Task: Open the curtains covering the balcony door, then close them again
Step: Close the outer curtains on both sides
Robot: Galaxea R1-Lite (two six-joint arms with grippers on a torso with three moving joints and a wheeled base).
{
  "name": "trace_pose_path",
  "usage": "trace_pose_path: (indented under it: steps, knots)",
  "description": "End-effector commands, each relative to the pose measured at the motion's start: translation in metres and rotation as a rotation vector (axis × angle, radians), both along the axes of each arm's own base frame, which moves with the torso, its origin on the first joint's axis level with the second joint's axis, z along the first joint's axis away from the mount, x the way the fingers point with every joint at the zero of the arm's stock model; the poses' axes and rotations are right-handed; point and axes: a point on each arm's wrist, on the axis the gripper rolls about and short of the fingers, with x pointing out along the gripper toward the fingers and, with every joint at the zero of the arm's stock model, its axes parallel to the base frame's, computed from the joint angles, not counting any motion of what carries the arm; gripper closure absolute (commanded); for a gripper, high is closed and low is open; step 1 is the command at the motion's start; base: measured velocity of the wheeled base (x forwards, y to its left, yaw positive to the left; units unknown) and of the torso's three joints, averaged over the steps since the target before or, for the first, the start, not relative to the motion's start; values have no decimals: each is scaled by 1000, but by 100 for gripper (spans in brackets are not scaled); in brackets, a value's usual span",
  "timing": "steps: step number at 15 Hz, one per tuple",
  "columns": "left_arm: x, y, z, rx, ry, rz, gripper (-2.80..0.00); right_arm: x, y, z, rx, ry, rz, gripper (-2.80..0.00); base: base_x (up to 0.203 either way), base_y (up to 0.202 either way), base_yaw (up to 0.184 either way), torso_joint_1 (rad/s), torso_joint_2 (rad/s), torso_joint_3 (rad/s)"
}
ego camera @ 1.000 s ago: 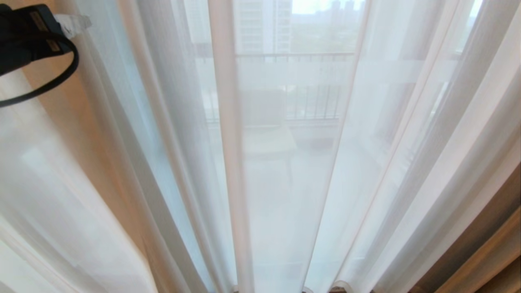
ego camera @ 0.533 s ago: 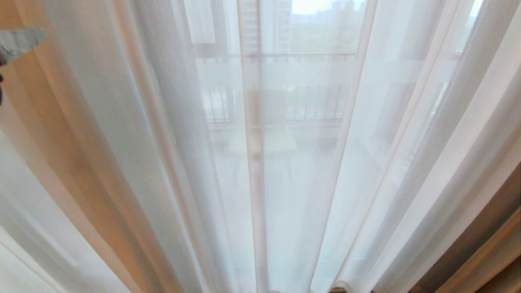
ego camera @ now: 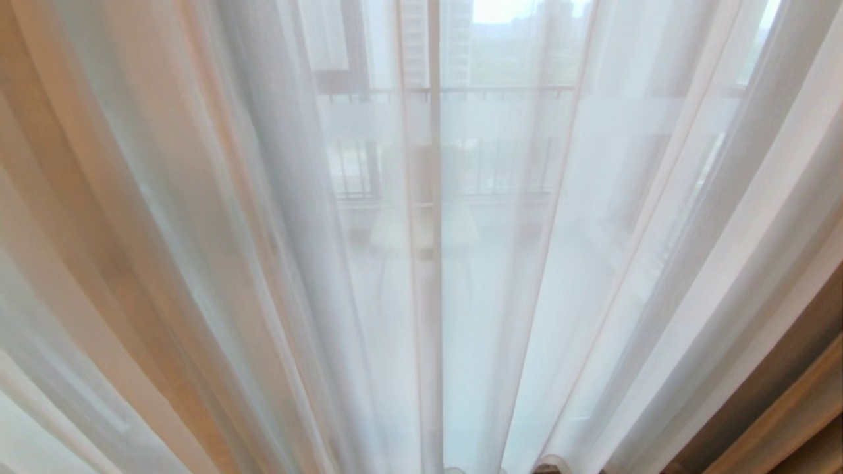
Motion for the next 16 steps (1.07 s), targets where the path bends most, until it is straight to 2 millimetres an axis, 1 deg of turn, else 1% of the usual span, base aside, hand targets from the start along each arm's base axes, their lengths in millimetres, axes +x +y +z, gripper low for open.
trace_pose_path:
  steps: [1, 4, 6, 11, 13, 16]
  knots:
    - [-11, 1, -2, -5, -29, 2, 0, 0, 0, 0, 0, -1, 0, 0, 0, 0, 0, 0, 0, 0]
    - [-16, 2, -7, -5, -31, -4, 0, 0, 0, 0, 0, -1, 0, 0, 0, 0, 0, 0, 0, 0]
    - [-19, 2, -17, -4, -16, -2, 0, 0, 0, 0, 0, -1, 0, 0, 0, 0, 0, 0, 0, 0]
    - [-30, 3, -72, 5, 74, 1, 0, 0, 0, 0, 0, -1, 0, 0, 0, 0, 0, 0, 0, 0]
    - [-37, 4, -98, 8, 107, 18, 0, 0, 0, 0, 0, -1, 0, 0, 0, 0, 0, 0, 0, 0]
    - [-55, 5, -130, -2, 84, 190, 0, 0, 0, 0, 0, -1, 0, 0, 0, 0, 0, 0, 0, 0]
